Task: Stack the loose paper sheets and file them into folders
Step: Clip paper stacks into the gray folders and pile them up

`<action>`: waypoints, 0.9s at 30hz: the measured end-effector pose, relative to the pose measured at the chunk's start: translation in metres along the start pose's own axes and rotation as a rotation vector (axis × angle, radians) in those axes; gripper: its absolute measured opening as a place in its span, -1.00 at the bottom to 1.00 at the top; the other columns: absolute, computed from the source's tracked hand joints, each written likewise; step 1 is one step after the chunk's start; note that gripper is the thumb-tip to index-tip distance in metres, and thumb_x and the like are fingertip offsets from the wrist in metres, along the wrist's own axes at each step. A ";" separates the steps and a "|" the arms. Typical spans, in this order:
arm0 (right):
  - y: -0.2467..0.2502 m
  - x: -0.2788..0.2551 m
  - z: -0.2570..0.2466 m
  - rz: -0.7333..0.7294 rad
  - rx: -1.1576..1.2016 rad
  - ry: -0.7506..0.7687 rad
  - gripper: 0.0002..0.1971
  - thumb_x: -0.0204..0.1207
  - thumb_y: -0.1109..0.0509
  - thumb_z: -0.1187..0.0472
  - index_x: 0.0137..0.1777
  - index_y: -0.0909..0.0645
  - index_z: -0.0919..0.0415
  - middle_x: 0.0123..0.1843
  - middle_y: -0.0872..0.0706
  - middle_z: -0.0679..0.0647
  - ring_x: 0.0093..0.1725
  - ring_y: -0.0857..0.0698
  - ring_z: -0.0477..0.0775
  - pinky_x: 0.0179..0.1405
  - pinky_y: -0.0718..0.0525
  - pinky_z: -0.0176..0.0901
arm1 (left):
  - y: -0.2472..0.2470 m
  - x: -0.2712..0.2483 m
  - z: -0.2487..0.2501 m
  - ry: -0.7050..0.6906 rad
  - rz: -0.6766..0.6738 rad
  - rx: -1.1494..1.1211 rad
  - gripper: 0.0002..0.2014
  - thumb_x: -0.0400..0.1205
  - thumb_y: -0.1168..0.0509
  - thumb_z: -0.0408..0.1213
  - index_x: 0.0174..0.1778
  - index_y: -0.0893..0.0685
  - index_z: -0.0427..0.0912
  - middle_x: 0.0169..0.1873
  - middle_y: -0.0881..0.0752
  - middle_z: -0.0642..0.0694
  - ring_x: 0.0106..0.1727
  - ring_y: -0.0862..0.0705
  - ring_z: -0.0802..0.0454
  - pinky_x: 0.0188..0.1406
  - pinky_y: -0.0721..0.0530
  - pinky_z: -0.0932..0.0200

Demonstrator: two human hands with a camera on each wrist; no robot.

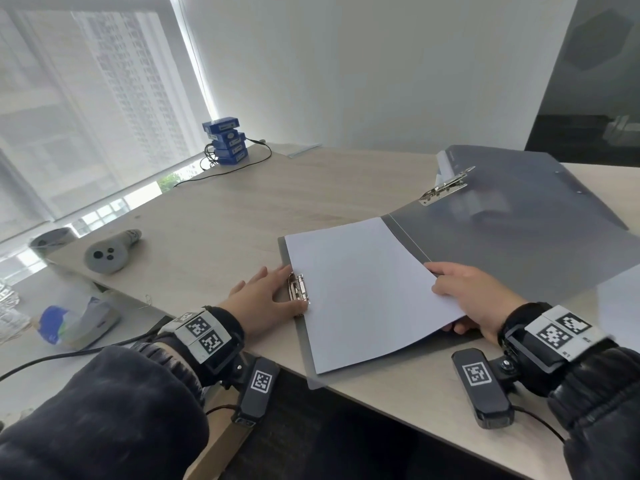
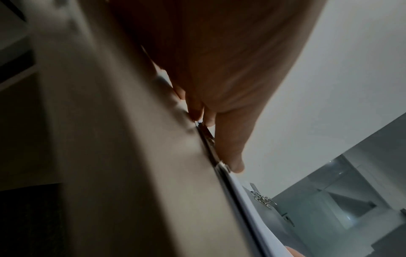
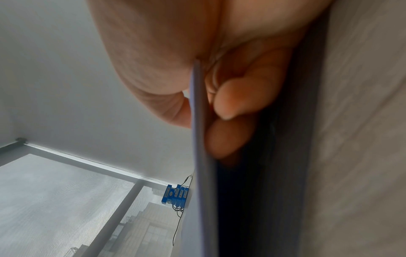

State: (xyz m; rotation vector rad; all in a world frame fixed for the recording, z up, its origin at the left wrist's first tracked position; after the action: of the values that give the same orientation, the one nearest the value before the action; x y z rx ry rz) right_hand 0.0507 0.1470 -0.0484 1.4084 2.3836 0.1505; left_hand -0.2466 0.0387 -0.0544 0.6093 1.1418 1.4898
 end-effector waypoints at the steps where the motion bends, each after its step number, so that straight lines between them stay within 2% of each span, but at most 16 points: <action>1: 0.000 0.000 0.000 0.000 0.000 0.001 -0.58 0.63 -0.13 0.38 0.32 -0.64 -0.02 -0.22 -0.76 0.22 -0.58 -0.58 0.10 -0.69 -0.44 -0.27 | 0.001 -0.002 0.001 -0.002 0.005 0.003 -0.17 0.67 -0.25 0.30 0.79 0.00 0.24 0.78 -0.05 0.20 0.79 0.16 0.18 0.78 0.18 -0.09; 11: 0.003 -0.001 0.003 0.025 0.004 -0.015 -0.57 0.64 -0.14 0.36 0.37 -0.64 -0.01 -0.23 -0.78 0.21 -0.56 -0.59 0.11 -0.69 -0.44 -0.25 | 0.003 -0.013 0.007 0.011 0.016 -0.011 -0.24 0.72 -0.22 0.22 0.79 -0.02 0.23 0.80 -0.04 0.02 0.78 0.21 0.20 0.76 0.24 -0.02; 15: 0.004 -0.004 0.000 0.043 0.002 -0.012 -0.60 0.65 -0.14 0.34 0.33 -0.65 0.00 -0.21 -0.78 0.24 -0.55 -0.61 0.11 -0.67 -0.49 -0.24 | 0.002 -0.013 0.007 0.033 -0.003 -0.057 -0.13 0.62 -0.33 0.23 0.79 -0.02 0.23 0.80 -0.05 -0.02 0.79 0.21 0.15 0.76 0.25 -0.03; 17: 0.003 -0.008 -0.002 0.041 -0.012 -0.019 -0.65 0.66 -0.14 0.34 0.24 -0.67 0.01 -0.22 -0.75 0.23 -0.53 -0.61 0.10 -0.63 -0.52 -0.23 | 0.003 -0.012 0.009 0.037 -0.017 -0.097 -0.03 0.49 -0.37 0.27 0.78 -0.05 0.22 0.78 -0.14 0.03 0.80 0.12 0.13 0.77 0.16 -0.11; 19: 0.002 -0.012 -0.003 0.029 -0.012 -0.034 -0.72 0.68 -0.17 0.31 0.18 -0.66 0.02 -0.20 -0.75 0.21 -0.51 -0.62 0.10 -0.58 -0.55 -0.21 | 0.008 -0.016 0.019 0.033 0.011 -0.166 0.02 0.39 -0.39 0.22 0.78 -0.11 0.16 0.75 -0.23 0.05 0.78 -0.07 0.07 0.76 -0.05 -0.13; 21: 0.004 -0.016 -0.002 0.037 0.020 -0.061 -0.79 0.70 -0.20 0.28 0.19 -0.62 0.03 -0.18 -0.74 0.20 -0.51 -0.64 0.09 -0.56 -0.56 -0.20 | 0.016 -0.023 0.037 -0.025 0.106 -0.219 -0.13 0.52 -0.45 0.07 0.75 -0.24 0.09 0.72 -0.29 0.07 0.72 -0.25 0.07 0.71 -0.23 -0.05; 23: 0.011 -0.021 0.002 0.067 0.007 -0.081 -0.78 0.70 -0.24 0.22 0.27 -0.60 0.04 -0.15 -0.72 0.18 -0.52 -0.66 0.05 -0.59 -0.56 -0.24 | 0.019 -0.034 0.064 -0.122 0.182 -0.252 -0.35 0.64 -0.42 -0.03 0.67 -0.38 0.16 0.63 -0.40 0.17 0.62 -0.37 0.16 0.60 -0.34 0.10; 25: 0.024 -0.028 0.007 0.114 -0.058 -0.079 -0.76 0.68 -0.25 0.17 0.30 -0.61 0.04 -0.13 -0.67 0.12 -0.52 -0.67 -0.01 -0.60 -0.53 -0.27 | 0.014 -0.044 0.095 -0.215 0.177 -0.325 -0.52 0.67 -0.39 -0.02 0.53 -0.52 0.27 0.49 -0.51 0.31 0.49 -0.44 0.30 0.44 -0.39 0.22; 27: 0.042 -0.039 0.008 0.159 -0.109 -0.039 -0.78 0.67 -0.26 0.14 0.23 -0.65 0.02 -0.16 -0.69 0.08 -0.49 -0.65 -0.02 -0.56 -0.49 -0.24 | 0.001 -0.052 0.129 -0.287 0.108 -0.421 -0.66 0.67 -0.39 -0.03 0.37 -0.64 0.31 0.35 -0.61 0.39 0.41 -0.52 0.41 0.40 -0.45 0.23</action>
State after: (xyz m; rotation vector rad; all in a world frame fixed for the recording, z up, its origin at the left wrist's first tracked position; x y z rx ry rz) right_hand 0.1050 0.1330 -0.0347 1.5335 2.1955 0.2874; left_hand -0.1231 0.0319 0.0088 0.5728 0.5595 1.6128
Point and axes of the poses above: each hand's wrist, its own x-axis towards the middle knuckle, its own y-axis out of the back of the hand, z = x × y, the point moved 8 cm from there along x, towards the middle knuckle
